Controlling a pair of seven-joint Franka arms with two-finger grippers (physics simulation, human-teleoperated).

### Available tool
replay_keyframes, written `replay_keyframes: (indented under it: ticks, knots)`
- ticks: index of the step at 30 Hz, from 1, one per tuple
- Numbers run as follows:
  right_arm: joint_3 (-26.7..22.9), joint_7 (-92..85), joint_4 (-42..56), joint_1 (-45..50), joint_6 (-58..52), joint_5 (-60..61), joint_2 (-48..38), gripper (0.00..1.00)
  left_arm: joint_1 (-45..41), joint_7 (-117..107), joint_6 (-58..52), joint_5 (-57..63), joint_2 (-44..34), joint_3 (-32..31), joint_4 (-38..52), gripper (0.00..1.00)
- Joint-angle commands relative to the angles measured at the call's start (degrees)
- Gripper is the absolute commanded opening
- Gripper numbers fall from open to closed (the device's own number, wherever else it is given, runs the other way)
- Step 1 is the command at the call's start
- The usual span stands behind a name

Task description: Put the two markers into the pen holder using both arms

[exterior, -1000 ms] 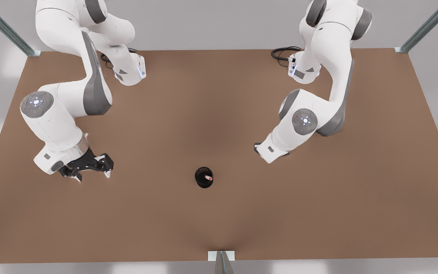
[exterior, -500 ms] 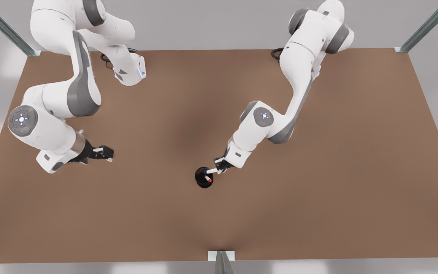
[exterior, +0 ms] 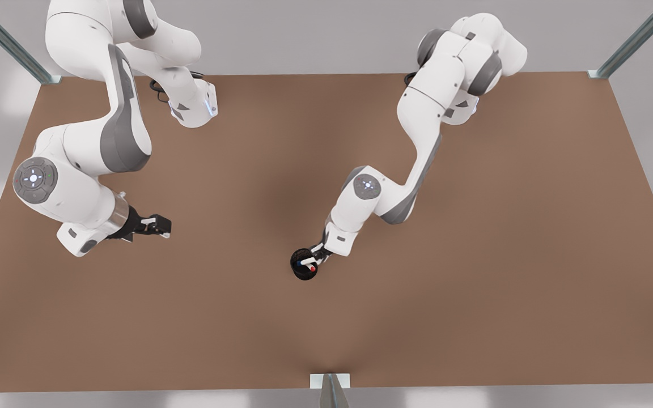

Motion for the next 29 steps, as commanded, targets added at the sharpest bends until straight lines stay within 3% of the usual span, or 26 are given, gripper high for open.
replay_keyframes:
  ticks: [1,3,6,11,14,21,23,29]
  knots:
    - [0.0,0.4,0.0,0.0,-0.1,0.0,-0.1,1.0,-0.1,-9.4,1.5,3.9,0.0,0.0,0.1,1.0]
    - [0.1,0.4,0.0,0.1,-0.1,-1.6,-0.1,1.0,0.4,-8.3,0.2,4.0,-0.9,0.1,0.2,1.0]
    - [0.0,0.4,0.0,0.1,0.0,-1.6,-0.1,1.0,7.0,7.9,-20.4,3.7,-5.9,-0.3,0.6,1.0]
    - [0.0,0.4,0.0,0.1,0.2,-3.6,-0.1,1.0,26.8,50.2,-56.0,2.9,-21.0,0.0,0.7,1.0]
    - [0.1,0.4,0.0,0.3,0.7,-4.2,-0.1,1.0,35.7,56.9,-66.0,7.6,-32.2,-3.6,0.5,1.0]
    - [0.1,0.4,-0.1,0.3,0.6,-4.7,-0.1,1.0,36.2,58.3,-61.3,9.6,-32.7,-4.1,-0.8,1.0]
    - [0.1,0.4,-0.1,0.3,0.6,-4.7,-0.1,1.0,36.1,58.6,-58.9,9.3,-28.6,-5.4,1.1,1.0]
    - [0.5,0.5,-0.3,0.3,0.4,-4.7,-0.1,1.0,36.0,61.5,-57.5,9.3,-28.1,-5.3,1.0,1.0]
